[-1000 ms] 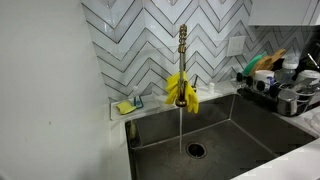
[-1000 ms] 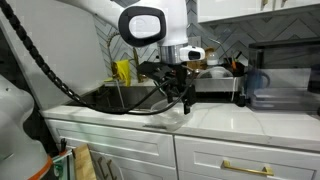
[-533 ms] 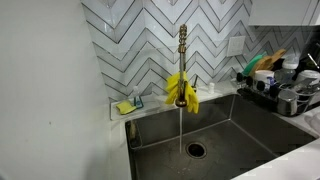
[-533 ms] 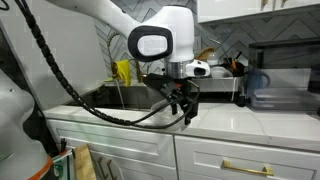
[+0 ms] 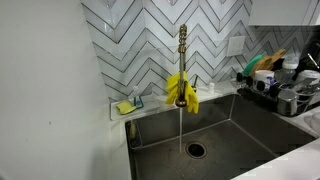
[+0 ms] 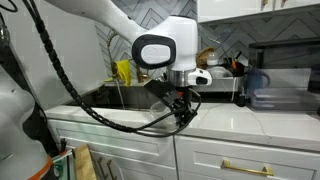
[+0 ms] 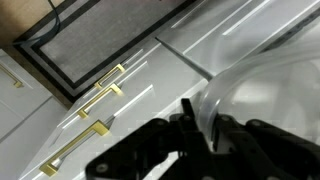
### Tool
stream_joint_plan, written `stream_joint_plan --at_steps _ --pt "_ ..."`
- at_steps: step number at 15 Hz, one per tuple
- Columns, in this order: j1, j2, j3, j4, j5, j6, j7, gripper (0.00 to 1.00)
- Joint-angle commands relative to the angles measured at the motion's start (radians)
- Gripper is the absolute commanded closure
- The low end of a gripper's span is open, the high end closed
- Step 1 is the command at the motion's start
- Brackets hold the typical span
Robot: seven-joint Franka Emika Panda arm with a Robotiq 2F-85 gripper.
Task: Put the lunchbox under the running water, pour the water out of the lunchbox into the sink and then close the tap
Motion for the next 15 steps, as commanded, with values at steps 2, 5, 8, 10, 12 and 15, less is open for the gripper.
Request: stream_joint_plan --at_steps 2,5,8,10,12,15 --pt "-0.015 -0.031 0.014 0.011 0.01 -0.047 -0.074 1.0" --pt "-0.015 -0.096 0.017 0.016 -0.036 -0.124 -0.107 0.98" --pt "-0.006 -0.188 0.022 0.028 -0.088 -0.247 -0.153 0.98" --pt "0.006 -0.255 0.036 0.038 -0.113 -0.329 -0.154 0.98" --pt "0.024 -0.325 0.063 0.029 -0.121 -0.38 -0.117 0.98" --pt "0.073 -0.409 0.113 0.025 -0.076 -0.477 -0.053 0.98"
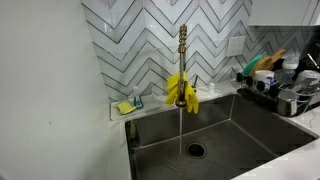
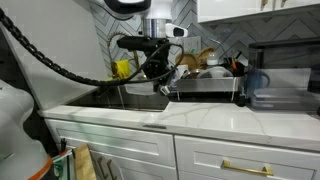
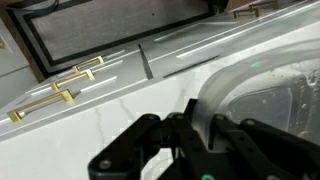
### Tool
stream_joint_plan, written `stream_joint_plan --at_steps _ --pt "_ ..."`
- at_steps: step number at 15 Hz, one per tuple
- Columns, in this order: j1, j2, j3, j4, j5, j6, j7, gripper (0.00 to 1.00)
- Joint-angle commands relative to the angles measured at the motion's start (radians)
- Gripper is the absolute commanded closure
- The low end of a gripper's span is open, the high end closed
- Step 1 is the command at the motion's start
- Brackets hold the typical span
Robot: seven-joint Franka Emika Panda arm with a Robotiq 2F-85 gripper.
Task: Put the lunchbox under the running water, pour the water out of the lunchbox into the sink and then close the tap
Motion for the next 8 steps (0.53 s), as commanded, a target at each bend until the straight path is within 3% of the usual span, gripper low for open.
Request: stream_joint_plan --at_steps 1,5,6,7,8 --pt "0.071 -0.12 0.062 -0.039 0.04 -0.098 0.1 0.98" --pt "0.166 -0.15 0.166 -0.046 0.133 -0.101 0.262 0.98" --pt "0.195 -0.14 0.18 -0.039 0.174 -0.119 0.278 0.98" --pt "0.172 -0.122 0.151 -0.013 0.122 -0.111 0.237 0.98" --pt "0.188 -0.121 0.167 -0.012 0.126 -0.111 0.254 0.93"
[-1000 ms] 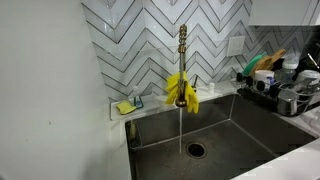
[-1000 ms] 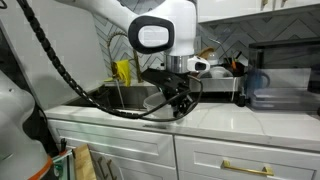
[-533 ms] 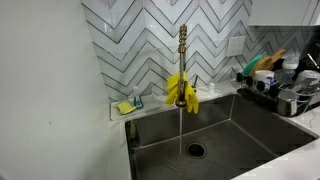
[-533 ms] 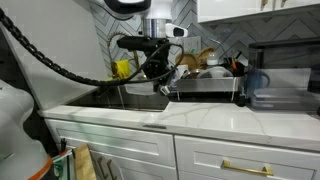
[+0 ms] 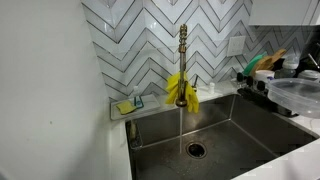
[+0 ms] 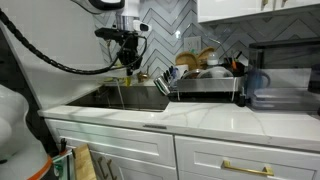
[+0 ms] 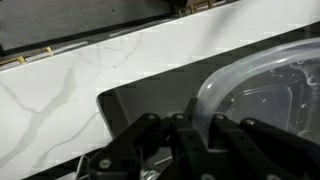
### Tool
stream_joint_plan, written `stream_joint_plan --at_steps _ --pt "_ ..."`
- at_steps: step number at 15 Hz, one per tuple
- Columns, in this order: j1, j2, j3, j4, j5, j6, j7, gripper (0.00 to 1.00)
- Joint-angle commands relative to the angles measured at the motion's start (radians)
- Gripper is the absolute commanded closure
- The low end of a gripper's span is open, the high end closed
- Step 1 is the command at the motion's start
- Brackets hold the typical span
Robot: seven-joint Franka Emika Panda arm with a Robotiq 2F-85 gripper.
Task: Put the lunchbox under the running water, pour the water out of the lunchbox into the sink and then close the tap
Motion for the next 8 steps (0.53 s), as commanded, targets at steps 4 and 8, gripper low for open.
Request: stream_joint_plan --at_steps 4,8 --pt "0.004 0.004 -0.029 0.005 -0.005 -0.002 -0.002 0.93" --pt "0.003 0.004 -0.031 0.006 -0.005 -0.002 -0.003 0.98"
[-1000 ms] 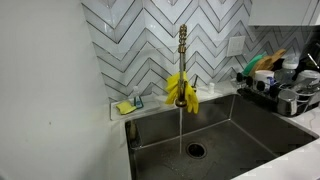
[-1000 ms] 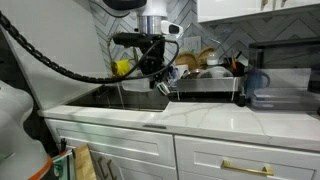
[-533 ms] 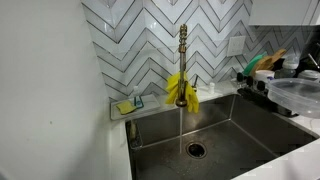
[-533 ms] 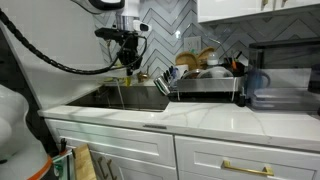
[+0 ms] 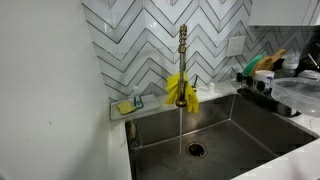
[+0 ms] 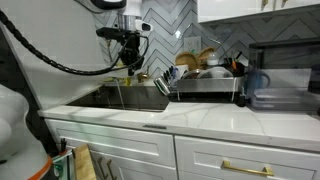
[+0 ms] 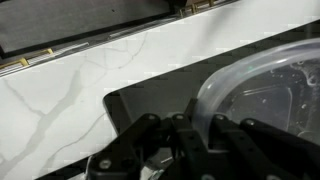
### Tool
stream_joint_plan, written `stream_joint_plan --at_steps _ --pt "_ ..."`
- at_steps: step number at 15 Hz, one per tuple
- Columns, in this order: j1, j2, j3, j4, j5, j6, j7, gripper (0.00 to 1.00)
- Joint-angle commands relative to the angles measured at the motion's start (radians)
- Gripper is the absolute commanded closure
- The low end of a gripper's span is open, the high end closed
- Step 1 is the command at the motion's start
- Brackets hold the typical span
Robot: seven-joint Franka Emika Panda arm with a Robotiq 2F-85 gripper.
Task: Put the lunchbox under the running water, pour the water out of the lunchbox into the sink and then close the tap
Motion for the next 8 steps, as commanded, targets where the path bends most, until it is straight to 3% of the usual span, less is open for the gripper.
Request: stream_joint_plan --at_steps 1,8 --pt "0.034 0.021 0.003 -0.01 0.026 0.012 -0.013 0.98" --pt "0.189 0.173 0.157 -0.097 0.177 0.212 0.014 0.98"
